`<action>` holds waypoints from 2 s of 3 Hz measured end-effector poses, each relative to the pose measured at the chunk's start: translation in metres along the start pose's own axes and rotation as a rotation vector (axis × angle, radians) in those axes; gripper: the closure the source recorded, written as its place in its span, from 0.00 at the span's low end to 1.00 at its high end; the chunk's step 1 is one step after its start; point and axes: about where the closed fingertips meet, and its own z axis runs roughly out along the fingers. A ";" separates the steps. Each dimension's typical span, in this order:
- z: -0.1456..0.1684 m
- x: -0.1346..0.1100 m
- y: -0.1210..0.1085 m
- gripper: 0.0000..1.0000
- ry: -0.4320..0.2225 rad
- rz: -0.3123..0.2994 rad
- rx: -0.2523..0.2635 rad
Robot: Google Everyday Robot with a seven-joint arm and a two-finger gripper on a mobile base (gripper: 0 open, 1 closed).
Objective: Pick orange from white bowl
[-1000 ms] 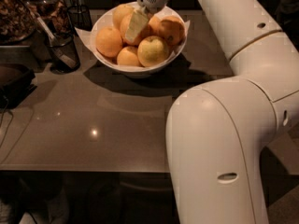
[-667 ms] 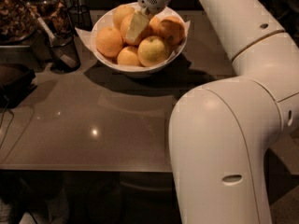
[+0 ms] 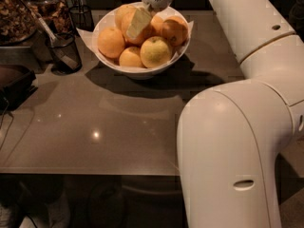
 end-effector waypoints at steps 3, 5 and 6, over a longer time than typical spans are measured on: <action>-0.014 -0.019 0.004 1.00 -0.123 -0.053 -0.007; -0.040 -0.027 0.024 1.00 -0.156 -0.046 -0.007; -0.065 -0.029 0.043 1.00 -0.230 -0.037 -0.002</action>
Offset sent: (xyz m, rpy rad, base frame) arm -0.0204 -0.0026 0.0371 0.1896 -0.1362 0.0896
